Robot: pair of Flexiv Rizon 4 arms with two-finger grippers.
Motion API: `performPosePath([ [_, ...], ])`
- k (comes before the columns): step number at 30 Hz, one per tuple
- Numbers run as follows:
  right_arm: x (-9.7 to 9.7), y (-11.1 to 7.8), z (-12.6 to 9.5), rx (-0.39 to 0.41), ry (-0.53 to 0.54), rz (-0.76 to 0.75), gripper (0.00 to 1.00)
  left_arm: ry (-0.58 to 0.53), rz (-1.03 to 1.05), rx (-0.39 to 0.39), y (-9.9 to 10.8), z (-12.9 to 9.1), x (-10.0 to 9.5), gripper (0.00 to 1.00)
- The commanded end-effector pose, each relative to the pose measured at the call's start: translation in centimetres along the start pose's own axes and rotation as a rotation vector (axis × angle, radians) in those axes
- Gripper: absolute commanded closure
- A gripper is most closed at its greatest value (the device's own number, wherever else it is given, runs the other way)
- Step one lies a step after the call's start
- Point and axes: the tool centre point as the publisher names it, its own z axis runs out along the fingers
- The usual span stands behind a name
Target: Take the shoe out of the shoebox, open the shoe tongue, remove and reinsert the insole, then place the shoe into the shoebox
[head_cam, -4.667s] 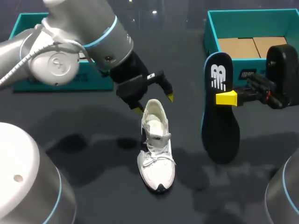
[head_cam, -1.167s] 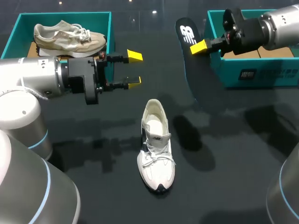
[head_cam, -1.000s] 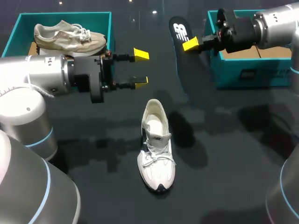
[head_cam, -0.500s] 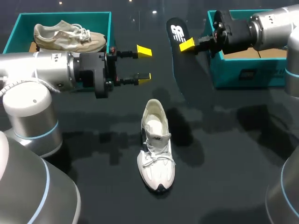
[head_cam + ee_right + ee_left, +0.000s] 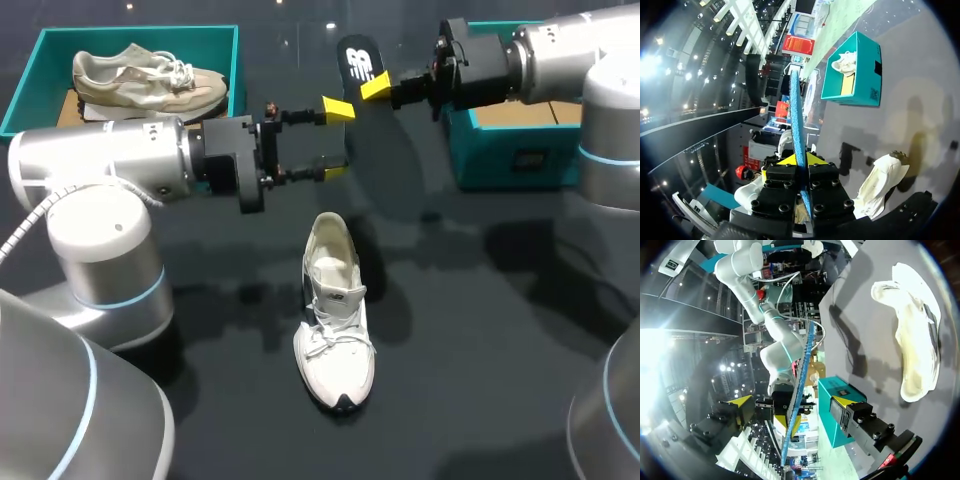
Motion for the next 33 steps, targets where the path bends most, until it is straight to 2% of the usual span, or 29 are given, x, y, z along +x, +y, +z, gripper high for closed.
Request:
performPosePath([
  [1,-1.4,0.3,1.0,0.005,0.018,0.026,1.00,0.001,0.010,-0.012,0.5,1.8,0.3,0.05],
  [9,-2.2,-0.2,0.9,-0.036,-0.007,0.082,1.00,0.025,0.015,-0.034,0.8,1.9,0.9,0.23],
  [15,-2.1,-0.2,0.6,-0.047,-0.032,0.089,1.00,0.043,0.020,-0.041,0.8,2.1,1.4,0.49],
  [21,-1.9,-0.2,0.6,-0.041,-0.037,0.092,1.00,0.057,0.023,-0.042,0.7,2.0,1.7,0.56],
  [33,-2.0,-0.3,0.8,-0.012,-0.030,0.119,1.00,0.065,0.043,-0.032,0.8,2.3,2.0,0.64],
])
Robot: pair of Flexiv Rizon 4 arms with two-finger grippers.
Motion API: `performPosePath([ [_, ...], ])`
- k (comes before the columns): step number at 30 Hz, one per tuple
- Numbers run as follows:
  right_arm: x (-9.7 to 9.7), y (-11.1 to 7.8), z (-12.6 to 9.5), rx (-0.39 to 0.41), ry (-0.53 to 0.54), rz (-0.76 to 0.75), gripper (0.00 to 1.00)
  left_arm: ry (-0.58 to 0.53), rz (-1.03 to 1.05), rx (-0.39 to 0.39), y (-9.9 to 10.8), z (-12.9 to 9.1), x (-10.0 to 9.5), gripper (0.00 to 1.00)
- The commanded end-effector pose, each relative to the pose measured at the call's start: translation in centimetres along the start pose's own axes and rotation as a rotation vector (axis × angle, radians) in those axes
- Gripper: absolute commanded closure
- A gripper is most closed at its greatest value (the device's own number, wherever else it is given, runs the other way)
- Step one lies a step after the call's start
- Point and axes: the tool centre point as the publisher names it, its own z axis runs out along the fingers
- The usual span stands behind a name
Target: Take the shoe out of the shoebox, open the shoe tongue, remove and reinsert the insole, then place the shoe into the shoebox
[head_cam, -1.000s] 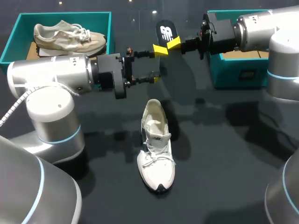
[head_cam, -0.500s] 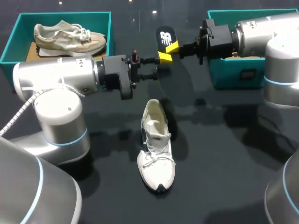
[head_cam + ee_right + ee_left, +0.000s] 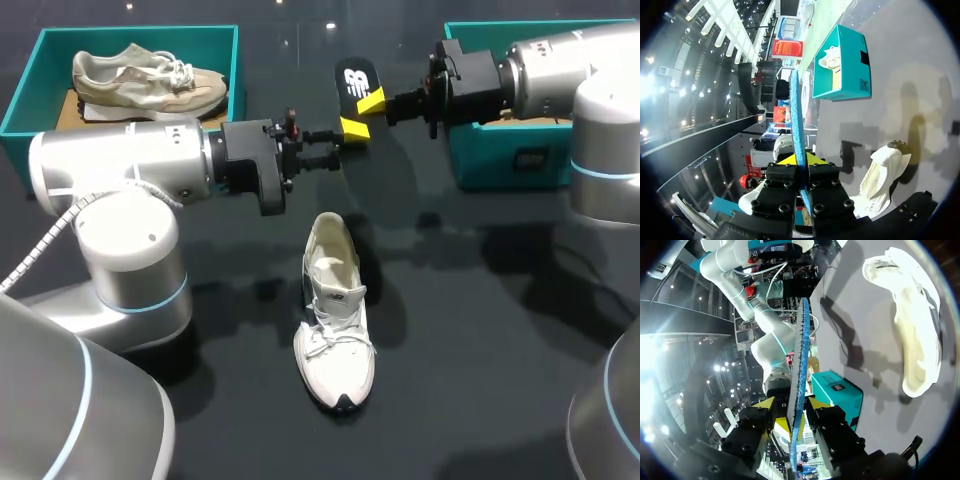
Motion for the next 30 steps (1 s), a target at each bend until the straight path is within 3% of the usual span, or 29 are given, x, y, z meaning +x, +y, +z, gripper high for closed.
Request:
performPosePath([
  [1,-0.10,0.11,0.18,0.007,-0.003,0.004,1.00,0.007,0.004,0.003,0.08,0.43,0.07,0.65],
  [21,-0.14,0.01,0.40,0.010,0.004,0.009,1.00,0.012,0.018,0.010,0.01,1.07,-0.02,0.89],
  [25,-0.13,0.03,0.47,0.012,0.005,0.010,1.00,0.012,0.019,0.011,-0.02,1.13,-0.06,1.00],
  [30,-0.14,0.01,0.51,0.004,0.011,0.013,0.98,0.012,0.019,0.015,-0.12,1.19,-0.03,1.00],
])
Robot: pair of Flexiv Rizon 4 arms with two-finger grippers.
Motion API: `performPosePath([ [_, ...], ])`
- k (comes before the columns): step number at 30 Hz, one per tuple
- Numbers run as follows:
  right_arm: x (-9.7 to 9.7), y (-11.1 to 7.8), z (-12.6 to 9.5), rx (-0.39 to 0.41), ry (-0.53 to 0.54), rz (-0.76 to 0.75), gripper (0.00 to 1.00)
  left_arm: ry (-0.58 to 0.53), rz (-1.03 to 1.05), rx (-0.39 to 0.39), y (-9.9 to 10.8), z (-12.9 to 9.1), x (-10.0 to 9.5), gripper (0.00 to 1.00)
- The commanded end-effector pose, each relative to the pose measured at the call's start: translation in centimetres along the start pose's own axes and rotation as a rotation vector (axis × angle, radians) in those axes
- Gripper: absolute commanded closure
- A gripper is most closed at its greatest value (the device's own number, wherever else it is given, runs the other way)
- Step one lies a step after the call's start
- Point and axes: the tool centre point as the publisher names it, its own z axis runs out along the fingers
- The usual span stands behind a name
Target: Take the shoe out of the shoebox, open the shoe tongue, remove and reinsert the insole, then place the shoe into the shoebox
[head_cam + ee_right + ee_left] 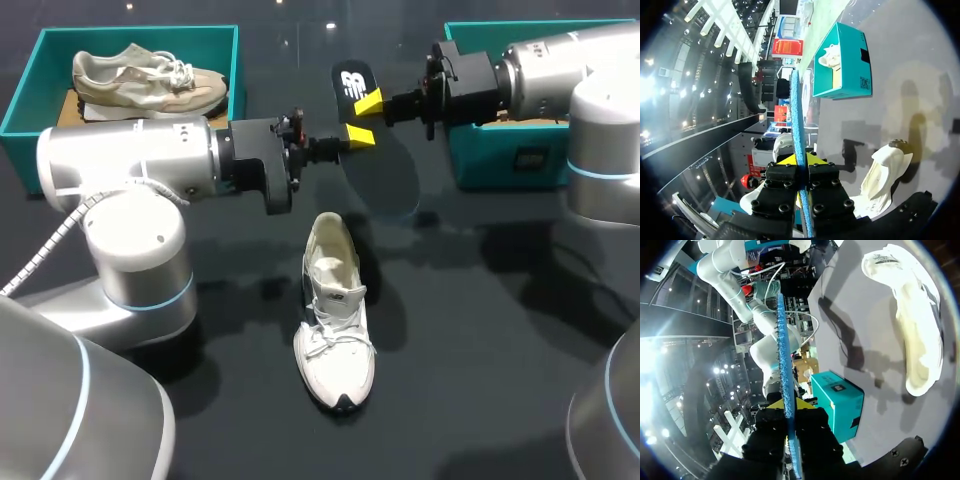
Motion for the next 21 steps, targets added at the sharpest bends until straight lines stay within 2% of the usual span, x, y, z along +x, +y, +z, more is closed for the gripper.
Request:
performPosePath([
  [1,0.0,0.0,0.1,-0.006,0.001,0.001,0.42,0.005,0.001,0.003,0.0,0.3,-0.1,1.00],
  [2,0.1,-0.1,0.1,-0.011,0.005,-0.003,0.00,0.005,0.000,0.004,-0.1,0.2,-0.1,1.00],
  [10,0.6,-1.1,-1.7,-0.023,0.019,-0.053,0.00,0.040,-0.065,0.011,0.4,-2.6,-0.1,1.00],
  [17,0.6,-2.9,-3.9,-0.004,0.041,-0.089,0.00,0.070,-0.222,0.028,1.1,-6.0,-0.3,1.00],
  [21,0.6,-3.2,-4.4,0.006,0.051,-0.111,0.00,0.077,-0.311,0.047,1.2,-7.5,-0.5,1.00],
])
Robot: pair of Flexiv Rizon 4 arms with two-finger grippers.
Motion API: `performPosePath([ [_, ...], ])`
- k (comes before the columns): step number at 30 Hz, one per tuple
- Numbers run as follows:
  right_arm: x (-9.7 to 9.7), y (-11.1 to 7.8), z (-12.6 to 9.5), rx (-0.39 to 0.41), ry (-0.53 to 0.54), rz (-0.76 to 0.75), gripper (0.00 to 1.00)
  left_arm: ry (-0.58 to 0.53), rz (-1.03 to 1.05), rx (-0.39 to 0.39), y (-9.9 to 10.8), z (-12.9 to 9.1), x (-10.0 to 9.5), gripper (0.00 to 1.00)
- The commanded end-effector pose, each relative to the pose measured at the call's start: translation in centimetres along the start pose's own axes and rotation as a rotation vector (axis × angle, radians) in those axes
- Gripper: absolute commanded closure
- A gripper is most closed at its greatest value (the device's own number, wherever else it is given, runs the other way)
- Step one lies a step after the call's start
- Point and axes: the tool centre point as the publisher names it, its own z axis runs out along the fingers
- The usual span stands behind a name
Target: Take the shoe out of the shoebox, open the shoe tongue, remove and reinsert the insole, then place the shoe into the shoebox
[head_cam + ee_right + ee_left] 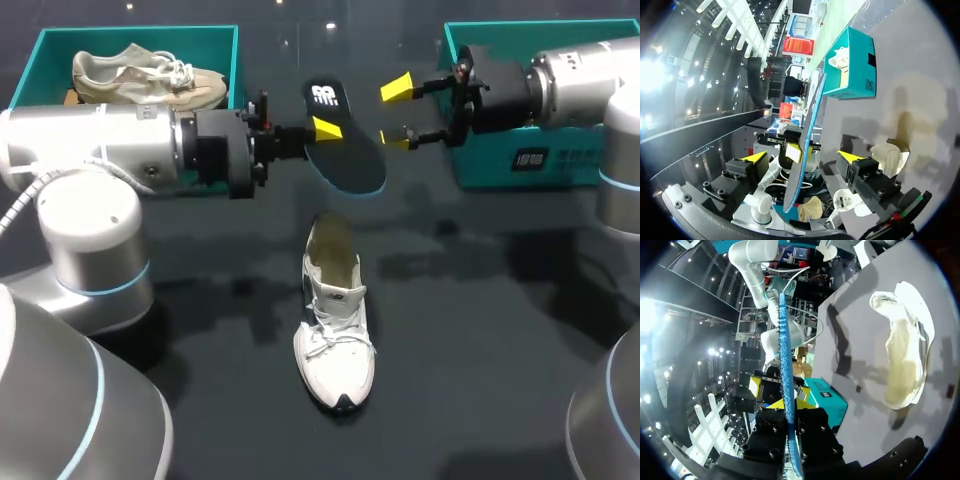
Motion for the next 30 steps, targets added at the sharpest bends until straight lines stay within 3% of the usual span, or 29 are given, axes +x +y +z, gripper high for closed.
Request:
performPosePath([
  [1,0.1,-0.6,-0.8,-0.005,0.001,-0.001,0.00,0.049,-0.079,0.049,-0.1,-3.4,-0.4,1.00],
  [3,0.1,-0.6,-0.8,-0.005,0.001,-0.001,0.00,0.118,-0.013,0.081,-0.4,-4.1,-0.5,1.00],
  [13,0.1,-0.6,-0.8,-0.005,0.001,-0.001,0.00,0.118,-0.013,0.081,-0.4,-4.1,-0.5,1.00],
  [20,0.1,-1.3,-1.9,-0.034,-0.004,0.000,0.00,0.139,-0.468,0.084,0.0,-3.6,-0.7,1.00],
  [27,0.6,-2.7,-4.3,-0.084,-0.034,-0.011,0.00,0.172,-1.162,0.253,2.3,-5.1,-0.8,1.00],
  [30,0.8,-3.3,-5.2,-0.093,-0.050,-0.012,0.00,0.205,-1.125,0.152,1.9,-4.9,-0.8,1.00],
])
